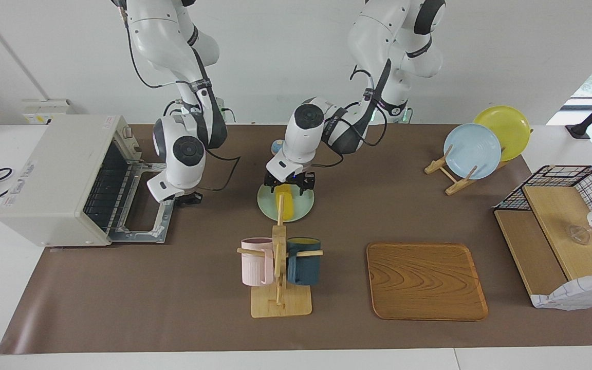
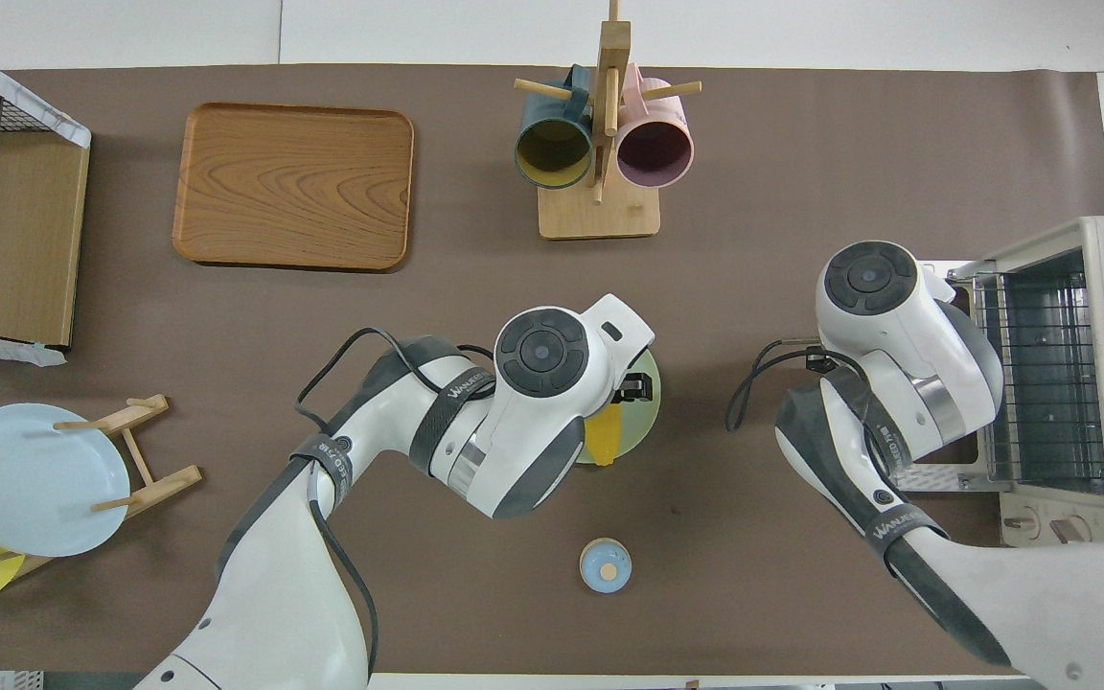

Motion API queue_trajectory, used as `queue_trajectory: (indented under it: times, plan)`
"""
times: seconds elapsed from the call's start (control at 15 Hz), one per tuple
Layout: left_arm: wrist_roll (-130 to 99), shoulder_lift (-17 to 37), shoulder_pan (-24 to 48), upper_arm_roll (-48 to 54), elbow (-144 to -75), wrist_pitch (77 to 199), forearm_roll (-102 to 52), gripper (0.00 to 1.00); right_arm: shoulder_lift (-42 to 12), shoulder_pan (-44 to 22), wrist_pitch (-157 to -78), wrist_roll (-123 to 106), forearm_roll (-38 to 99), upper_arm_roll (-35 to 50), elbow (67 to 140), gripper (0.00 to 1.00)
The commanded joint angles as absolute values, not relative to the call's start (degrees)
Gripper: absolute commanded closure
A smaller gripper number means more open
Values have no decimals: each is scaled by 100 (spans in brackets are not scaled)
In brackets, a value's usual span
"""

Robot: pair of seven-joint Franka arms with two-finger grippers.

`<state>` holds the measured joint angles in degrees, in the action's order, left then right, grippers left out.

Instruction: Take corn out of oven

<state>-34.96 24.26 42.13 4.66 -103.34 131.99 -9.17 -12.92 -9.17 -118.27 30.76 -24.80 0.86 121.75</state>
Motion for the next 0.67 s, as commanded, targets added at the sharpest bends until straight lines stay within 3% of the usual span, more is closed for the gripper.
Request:
queue_trajectory:
  times: [0.0, 0.47, 0.6]
  plan:
    - [-3603, 2452, 4316, 343, -10362, 13307, -914, 0, -1099, -817, -11672, 2944, -2751, 123, 12278, 100]
    - [-3823, 2452, 4403, 334, -10538, 13597, -905, 0, -581, -555, -10583, 1690, -2830, 132, 11760, 100]
    - [-3815, 2452, 4403, 247, -10529, 13588, -905, 7, -344, -414, -10390, 1311, -2769, 132, 11760, 100]
